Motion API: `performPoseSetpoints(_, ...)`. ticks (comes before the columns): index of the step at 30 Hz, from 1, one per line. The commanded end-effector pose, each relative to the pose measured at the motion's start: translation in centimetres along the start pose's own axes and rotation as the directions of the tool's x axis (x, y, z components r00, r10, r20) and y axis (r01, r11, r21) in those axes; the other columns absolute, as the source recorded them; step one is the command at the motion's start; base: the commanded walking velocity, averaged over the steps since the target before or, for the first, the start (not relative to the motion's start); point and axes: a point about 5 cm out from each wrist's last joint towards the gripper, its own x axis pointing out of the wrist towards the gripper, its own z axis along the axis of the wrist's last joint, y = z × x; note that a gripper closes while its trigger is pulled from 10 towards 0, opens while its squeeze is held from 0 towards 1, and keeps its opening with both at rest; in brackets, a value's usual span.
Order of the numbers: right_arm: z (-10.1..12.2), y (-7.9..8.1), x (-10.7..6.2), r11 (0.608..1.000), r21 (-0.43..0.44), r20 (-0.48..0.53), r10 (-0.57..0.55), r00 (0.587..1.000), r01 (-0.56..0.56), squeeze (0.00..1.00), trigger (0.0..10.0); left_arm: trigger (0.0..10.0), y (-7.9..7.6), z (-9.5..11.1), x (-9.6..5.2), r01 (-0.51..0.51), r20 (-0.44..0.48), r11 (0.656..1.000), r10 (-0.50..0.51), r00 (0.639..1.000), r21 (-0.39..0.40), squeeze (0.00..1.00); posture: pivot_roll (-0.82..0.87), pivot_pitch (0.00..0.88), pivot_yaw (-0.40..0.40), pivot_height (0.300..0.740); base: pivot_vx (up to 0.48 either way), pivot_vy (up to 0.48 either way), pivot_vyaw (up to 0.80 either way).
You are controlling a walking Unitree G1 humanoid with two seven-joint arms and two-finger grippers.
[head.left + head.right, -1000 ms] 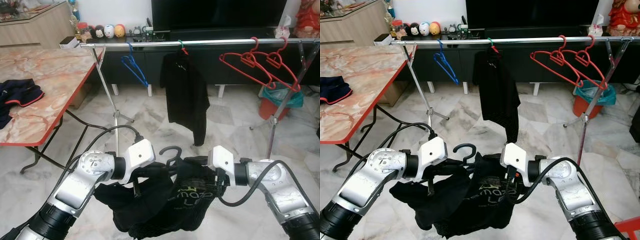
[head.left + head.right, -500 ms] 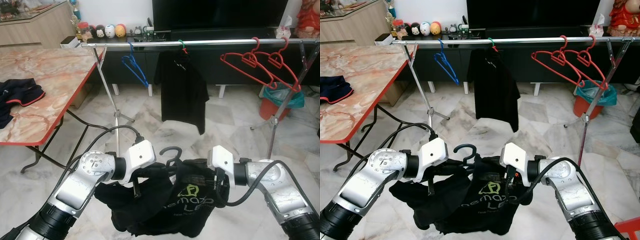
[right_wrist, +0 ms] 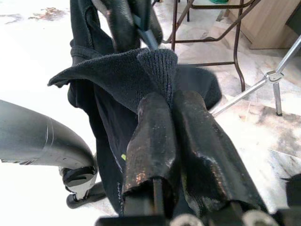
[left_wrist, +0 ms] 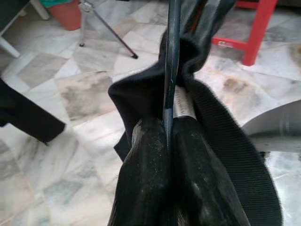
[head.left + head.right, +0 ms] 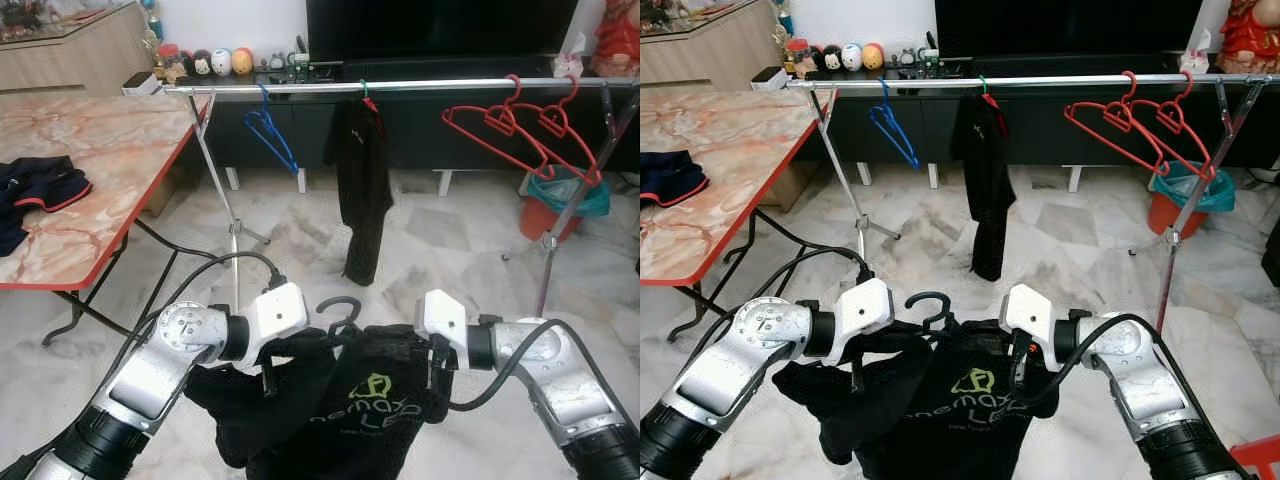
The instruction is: Hang hanger
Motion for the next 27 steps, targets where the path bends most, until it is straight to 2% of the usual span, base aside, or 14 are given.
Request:
performPoseSetpoints(1, 0.3, 0.0, 0.1, 1.0, -0.016, -0.01, 0.019, 1.0, -0.019, 0.0, 0.0, 10.0, 1.4, 0.4, -0.8, -0.082, -0.003, 0.995, 0.083, 0.997, 0.048, 0.0, -0.01, 0.0, 0.068, 0.719, 0.0, 0.0, 0.0)
performPoseSetpoints(6, 0.3, 0.1, -0.1, 0.999, -0.021, -0.021, 0.024, 0.999, -0.025, 0.0, 0.0, 10.0, 2.6, 0.0, -1.4, -0.177, -0.02, 0.983, 0.178, 0.984, 0.054, 0.0, -0.01, 0.0, 0.068, 0.719, 0.0, 0.0, 0.0)
performPoseSetpoints(7, 0.2, 0.1, -0.2, 0.999, -0.028, -0.042, 0.025, 0.999, -0.026, 0.0, 0.0, 10.0, 3.0, -0.1, -1.9, -0.192, -0.02, 0.98, 0.194, 0.981, 0.058, 0.0, -0.01, 0.0, 0.067, 0.719, 0.0, 0.0, 0.0)
performPoseSetpoints(10, -0.4, 0.1, -0.4, 0.998, -0.051, -0.105, 0.025, 0.994, -0.03, 0.0, 0.0, 10.0, 3.1, -0.2, -2.9, -0.174, -0.033, 0.982, 0.177, 0.984, 0.071, 0.0, -0.02, 0.0, 0.067, 0.719, 0.0, 0.0, 0.0)
performPoseSetpoints(13, -1.6, 0.2, -0.8, 0.996, -0.077, -0.223, 0.03, 0.974, -0.048, 0.0, 0.0, 10.0, 2.4, -1.0, -4.9, -0.055, -0.104, 0.995, 0.063, 0.993, 0.079, 0.0, -0.01, 0.0, 0.066, 0.719, 0.0, 0.0, 0.0)
performPoseSetpoints(15, -1.8, 0.2, -0.8, 0.995, -0.084, -0.246, 0.028, 0.969, -0.05, 0.0, 0.0, 10.0, 2.1, -1.2, -5.4, -0.017, -0.124, 0.996, 0.027, 0.992, 0.084, 0.0, -0.01, 0.0, 0.066, 0.719, 0.0, 0.0, 0.0)
performPoseSetpoints(17, -2.1, 0.0, -0.9, 0.995, -0.093, -0.27, 0.02, 0.963, -0.046, 0.0, 0.0, 10.0, 1.2, -1.8, -6.6, 0.089, -0.191, 0.994, -0.074, 0.979, 0.071, 0.0, -0.01, 0.0, 0.066, 0.719, 0.0, 0.0, 0.0)
performPoseSetpoints(21, -2.1, -0.1, -0.8, 0.994, -0.098, -0.273, 0.014, 0.962, -0.042, 0.0, 0.0, 10.0, 0.3, -2.4, -7.4, 0.174, -0.251, 0.983, -0.153, 0.956, 0.061, 0.0, -0.01, 0.0, 0.064, 0.719, 0.0, 0.0, 0.0)
performPoseSetpoints(23, -2.0, -0.2, -0.7, 0.993, -0.111, -0.285, 0.013, 0.959, -0.046, 0.0, 0.0, 10.0, -0.5, -1.8, -8.1, 0.262, -0.217, 0.965, -0.25, 0.944, 0.031, 0.0, 0.0, 0.0, 0.06, 0.719, 0.0, 0.0, 0.0)
performPoseSetpoints(25, -2.0, -0.2, -0.6, 0.993, -0.112, -0.286, 0.011, 0.958, -0.045, 0.0, 0.0, 10.0, -0.6, -1.6, -8.2, 0.276, -0.207, 0.961, -0.265, 0.942, 0.024, 0.0, 0.0, 0.0, 0.06, 0.719, 0.0, 0.0, 0.0)
performPoseSetpoints(27, -2.1, -0.3, -0.7, 0.991, -0.122, -0.302, 0.008, 0.953, -0.047, 0.0, 0.0, 10.0, -0.5, -1.1, -9.0, 0.305, -0.178, 0.952, -0.298, 0.938, 0.013, 0.0, 0.0, 0.0, 0.056, 0.719, 0.0, 0.0, 0.0)
